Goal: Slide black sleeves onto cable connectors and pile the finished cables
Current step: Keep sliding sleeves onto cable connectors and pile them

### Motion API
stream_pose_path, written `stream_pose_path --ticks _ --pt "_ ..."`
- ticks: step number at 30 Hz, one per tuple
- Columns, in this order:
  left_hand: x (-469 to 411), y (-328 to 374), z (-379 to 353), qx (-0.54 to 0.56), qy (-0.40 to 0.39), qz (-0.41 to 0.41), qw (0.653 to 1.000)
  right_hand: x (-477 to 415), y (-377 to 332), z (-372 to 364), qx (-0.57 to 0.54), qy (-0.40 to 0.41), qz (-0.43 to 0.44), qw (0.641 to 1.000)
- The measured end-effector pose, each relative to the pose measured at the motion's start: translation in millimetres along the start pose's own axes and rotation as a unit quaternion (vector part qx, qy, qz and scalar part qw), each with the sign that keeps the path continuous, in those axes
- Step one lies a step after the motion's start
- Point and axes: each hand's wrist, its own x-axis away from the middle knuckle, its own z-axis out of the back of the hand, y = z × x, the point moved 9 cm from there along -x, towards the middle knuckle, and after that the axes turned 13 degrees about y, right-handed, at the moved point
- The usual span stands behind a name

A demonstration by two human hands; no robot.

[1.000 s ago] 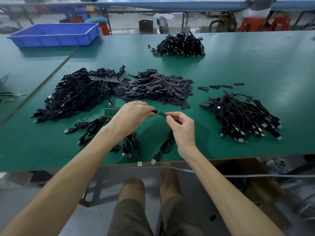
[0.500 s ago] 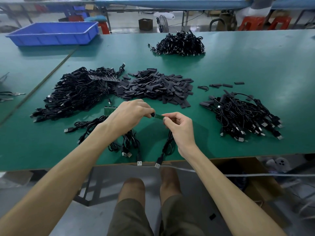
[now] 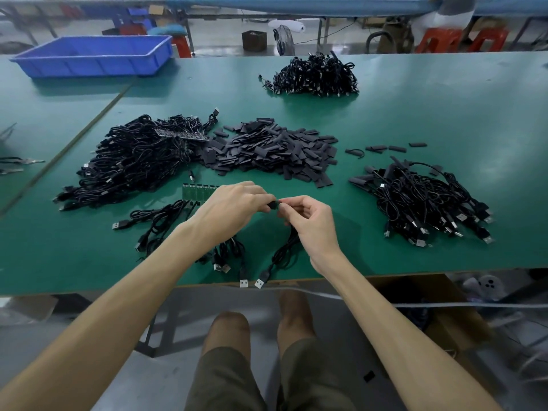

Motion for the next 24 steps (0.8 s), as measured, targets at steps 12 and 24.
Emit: stream_pose_path --ticks 12,24 --pt "0.0 -0.1 -10.1 0.001 -0.078 0.009 0.997 1.7 1.2 -1.0 -0.023 -0.007 -0.023 0.999" --pt "5.6 -13.6 -17.8 0.071 -0.083 0.089 0.99 3.8 -0.9 -5.1 0.024 -0.025 0.011 0.999"
